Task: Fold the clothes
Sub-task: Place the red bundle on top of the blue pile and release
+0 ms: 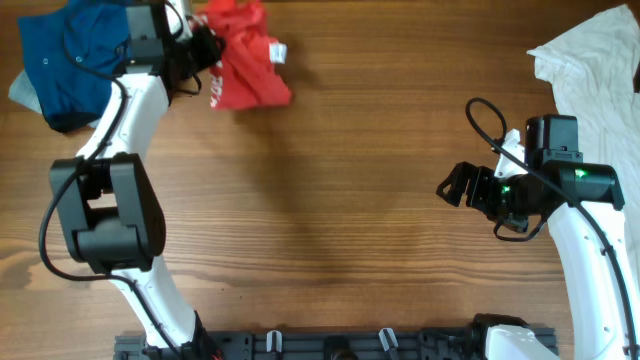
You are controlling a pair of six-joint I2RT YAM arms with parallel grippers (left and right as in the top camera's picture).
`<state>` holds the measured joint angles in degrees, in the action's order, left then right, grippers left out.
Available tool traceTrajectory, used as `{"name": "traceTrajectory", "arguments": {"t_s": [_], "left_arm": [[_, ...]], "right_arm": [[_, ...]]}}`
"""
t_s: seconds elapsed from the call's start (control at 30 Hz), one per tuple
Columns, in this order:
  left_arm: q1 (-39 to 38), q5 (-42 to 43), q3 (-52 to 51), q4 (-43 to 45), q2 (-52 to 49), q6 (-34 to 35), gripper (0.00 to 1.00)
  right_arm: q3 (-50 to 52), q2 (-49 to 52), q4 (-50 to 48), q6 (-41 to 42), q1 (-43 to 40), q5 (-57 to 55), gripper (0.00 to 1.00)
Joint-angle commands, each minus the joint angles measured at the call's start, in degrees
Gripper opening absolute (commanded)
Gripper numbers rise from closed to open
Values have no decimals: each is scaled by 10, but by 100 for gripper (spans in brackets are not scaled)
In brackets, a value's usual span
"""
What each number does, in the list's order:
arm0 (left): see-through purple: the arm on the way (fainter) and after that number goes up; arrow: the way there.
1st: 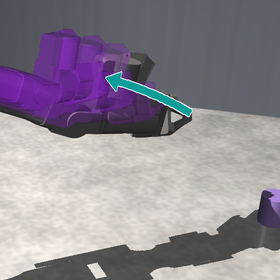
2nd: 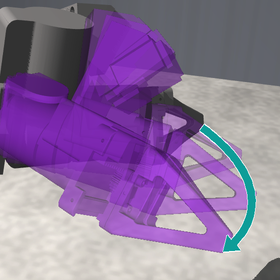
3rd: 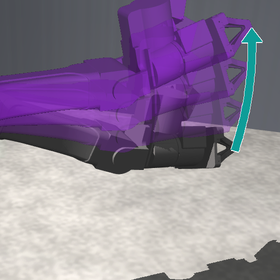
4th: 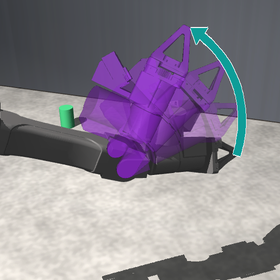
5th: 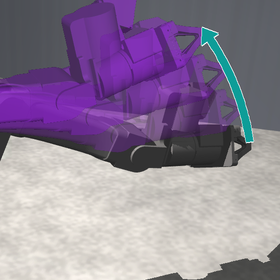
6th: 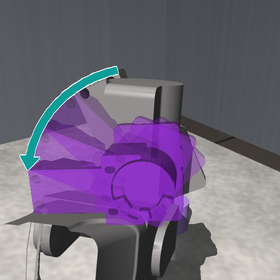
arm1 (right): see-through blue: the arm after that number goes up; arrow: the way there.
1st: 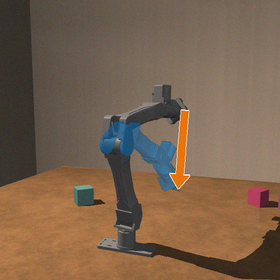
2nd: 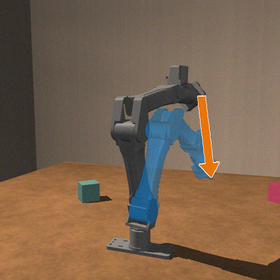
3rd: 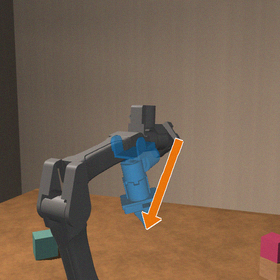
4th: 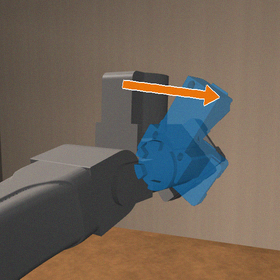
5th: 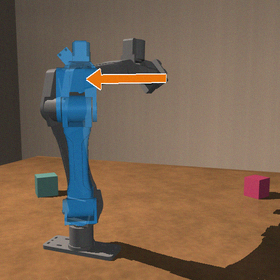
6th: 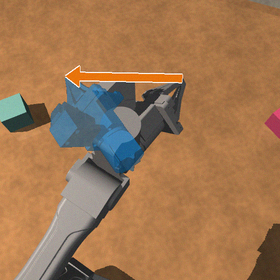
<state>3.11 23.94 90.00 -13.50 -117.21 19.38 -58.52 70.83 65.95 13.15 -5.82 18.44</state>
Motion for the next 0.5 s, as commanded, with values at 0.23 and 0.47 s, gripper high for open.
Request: {"name": "traceTrajectory", "arguments": {"t_s": [0.23, 0.47], "left_arm": [[98, -45, 16, 113, 3, -9, 4], [150, -19, 38, 118, 27, 58, 4]], "right_arm": [[1, 2, 8, 10, -2, 9, 99], [1, 2, 9, 20, -2, 9, 99]]}}
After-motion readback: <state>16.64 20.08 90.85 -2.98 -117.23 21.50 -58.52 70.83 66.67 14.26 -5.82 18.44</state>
